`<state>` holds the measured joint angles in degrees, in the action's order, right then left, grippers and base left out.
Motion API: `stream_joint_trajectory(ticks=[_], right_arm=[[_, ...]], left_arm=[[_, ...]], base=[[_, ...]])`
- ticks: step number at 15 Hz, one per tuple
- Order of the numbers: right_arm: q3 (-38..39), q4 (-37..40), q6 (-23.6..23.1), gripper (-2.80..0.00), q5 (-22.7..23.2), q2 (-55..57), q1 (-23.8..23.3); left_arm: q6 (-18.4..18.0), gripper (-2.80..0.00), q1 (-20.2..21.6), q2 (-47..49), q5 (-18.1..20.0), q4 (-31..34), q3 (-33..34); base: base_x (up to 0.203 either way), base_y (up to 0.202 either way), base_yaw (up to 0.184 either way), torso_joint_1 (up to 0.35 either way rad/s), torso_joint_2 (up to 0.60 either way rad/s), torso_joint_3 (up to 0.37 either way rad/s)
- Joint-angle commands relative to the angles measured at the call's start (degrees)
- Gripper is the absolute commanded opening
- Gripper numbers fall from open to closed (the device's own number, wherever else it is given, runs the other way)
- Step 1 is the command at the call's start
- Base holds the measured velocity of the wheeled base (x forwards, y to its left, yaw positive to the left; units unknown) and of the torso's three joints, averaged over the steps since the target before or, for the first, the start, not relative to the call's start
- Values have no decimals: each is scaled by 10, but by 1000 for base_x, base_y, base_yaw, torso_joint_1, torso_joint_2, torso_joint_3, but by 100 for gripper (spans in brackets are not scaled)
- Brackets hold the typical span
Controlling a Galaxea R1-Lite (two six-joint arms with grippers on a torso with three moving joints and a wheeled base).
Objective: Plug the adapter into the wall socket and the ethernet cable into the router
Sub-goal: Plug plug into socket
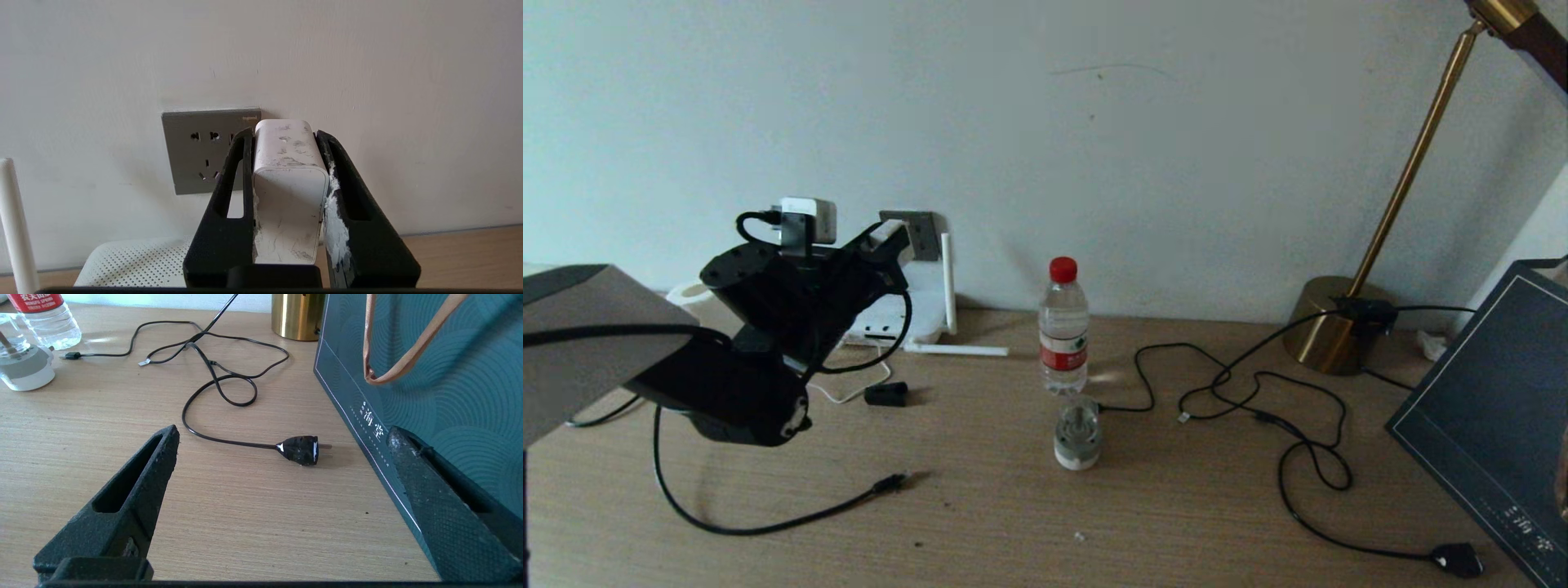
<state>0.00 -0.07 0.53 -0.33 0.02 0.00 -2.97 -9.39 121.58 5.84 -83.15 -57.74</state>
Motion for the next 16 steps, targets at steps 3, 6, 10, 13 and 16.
stream_joint_trajectory(ticks=[3,6,10,13,16], right_arm=[[0,0,0,0,0,0,0],[0,0,0,0,0,0,-1],[0,0,0,0,0,0,-1],[0,0,0,0,0,0,0],[0,0,0,0,0,0,-1]], left_arm=[[0,-280,2,-5,0,-4,2],[0,-280,2,-3,0,-4,2],[0,-280,2,-4,0,-4,2],[0,-280,2,-6,0,-4,3],[0,-280,2,-6,0,-4,4]], base=[[0,0,0,0,0,0],[0,0,0,0,0,0],[0,0,0,0,0,0],[0,0,0,0,0,0],[0,0,0,0,0,0]])
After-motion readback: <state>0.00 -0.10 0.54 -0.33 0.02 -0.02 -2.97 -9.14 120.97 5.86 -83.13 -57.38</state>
